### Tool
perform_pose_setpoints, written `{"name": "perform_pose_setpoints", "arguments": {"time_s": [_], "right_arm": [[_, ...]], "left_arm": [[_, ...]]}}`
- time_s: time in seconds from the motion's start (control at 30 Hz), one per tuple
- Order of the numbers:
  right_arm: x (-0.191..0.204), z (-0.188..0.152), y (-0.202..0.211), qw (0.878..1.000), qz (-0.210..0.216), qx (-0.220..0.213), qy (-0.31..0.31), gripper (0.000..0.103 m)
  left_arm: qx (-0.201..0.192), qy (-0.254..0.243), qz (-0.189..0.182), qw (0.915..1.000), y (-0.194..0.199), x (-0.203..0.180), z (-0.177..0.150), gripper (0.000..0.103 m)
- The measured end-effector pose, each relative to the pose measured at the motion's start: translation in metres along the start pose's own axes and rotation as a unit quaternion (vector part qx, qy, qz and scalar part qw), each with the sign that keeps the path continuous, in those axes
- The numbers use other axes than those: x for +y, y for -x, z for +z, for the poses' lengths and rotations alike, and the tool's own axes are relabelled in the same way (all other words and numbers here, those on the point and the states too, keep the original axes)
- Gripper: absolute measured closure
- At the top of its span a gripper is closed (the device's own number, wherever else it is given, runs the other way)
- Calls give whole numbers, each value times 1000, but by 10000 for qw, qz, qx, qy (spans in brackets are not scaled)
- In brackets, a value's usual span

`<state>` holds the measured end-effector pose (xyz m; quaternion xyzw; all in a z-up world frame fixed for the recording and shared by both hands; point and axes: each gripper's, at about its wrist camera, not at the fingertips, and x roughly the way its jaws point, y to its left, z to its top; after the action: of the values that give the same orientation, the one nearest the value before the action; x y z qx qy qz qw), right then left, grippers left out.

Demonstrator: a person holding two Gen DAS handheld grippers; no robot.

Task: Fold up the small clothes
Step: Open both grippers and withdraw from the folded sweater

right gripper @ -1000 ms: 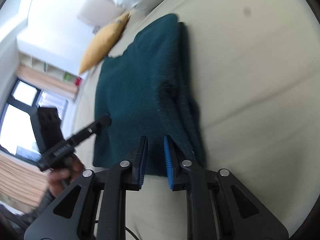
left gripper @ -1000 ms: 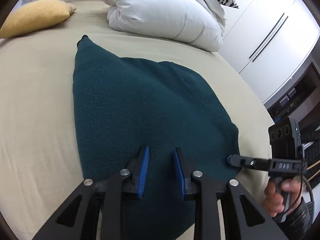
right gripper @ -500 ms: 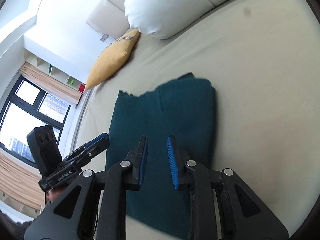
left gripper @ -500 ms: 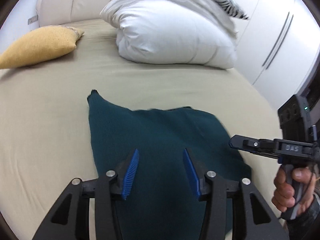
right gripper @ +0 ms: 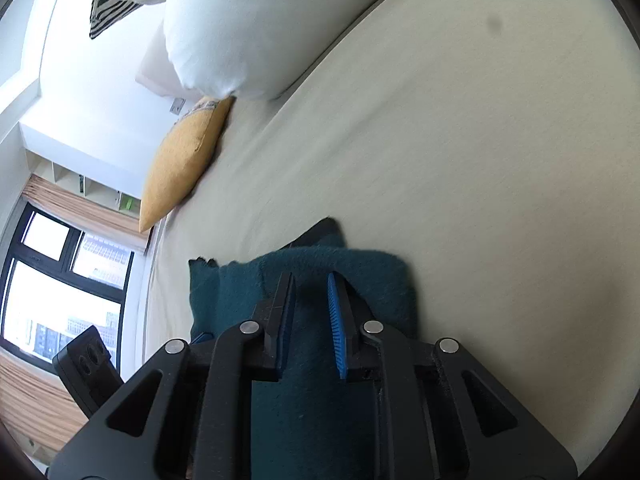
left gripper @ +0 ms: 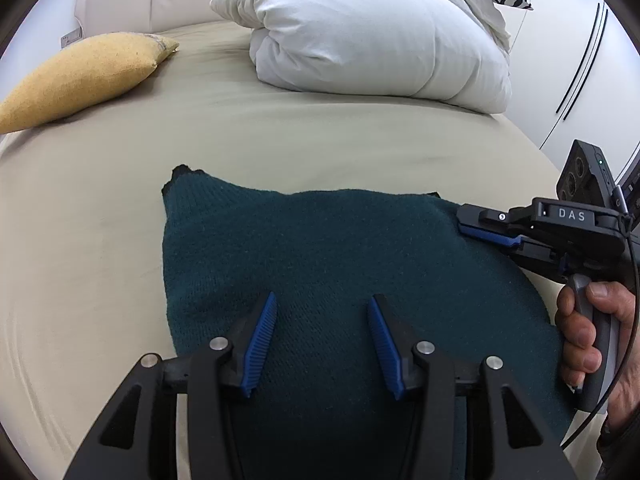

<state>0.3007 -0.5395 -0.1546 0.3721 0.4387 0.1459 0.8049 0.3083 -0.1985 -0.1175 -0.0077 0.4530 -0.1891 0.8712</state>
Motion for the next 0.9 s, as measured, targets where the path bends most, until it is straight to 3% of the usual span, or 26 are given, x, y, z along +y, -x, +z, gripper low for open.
{"name": "perform_pose_setpoints", "arguments": {"time_s": [0.17, 0.23, 0.3, 0.47, 0.6, 0.77, 0.9], "right_arm": [[-7, 3, 24, 9978, -314, -542, -223, 85], [-1, -1, 39, 9975, -163, -667, -159, 82], [13, -11, 54, 9980, 278, -567, 76, 82], [50, -55, 65, 9939, 776, -17, 788, 82], [47, -92, 39, 9928, 366, 599, 967, 80], [25, -107, 42, 9936, 728, 339, 799, 81], [39, -115, 56, 9957, 452, 278, 764, 76]], "left_arm": [[33, -76, 68, 9999, -1, -1, 0, 52], [13, -84, 65, 9999, -1, 0, -1, 52], [6, -104, 91, 9999, -1, -1, -1, 52], [-5, -160, 156, 9998, -2, -2, -2, 51], [-7, -200, 185, 9996, -2, -3, -2, 51], [-52, -265, 222, 9994, -3, -3, -4, 51], [-56, -269, 242, 9993, -3, -4, -5, 51]]}}
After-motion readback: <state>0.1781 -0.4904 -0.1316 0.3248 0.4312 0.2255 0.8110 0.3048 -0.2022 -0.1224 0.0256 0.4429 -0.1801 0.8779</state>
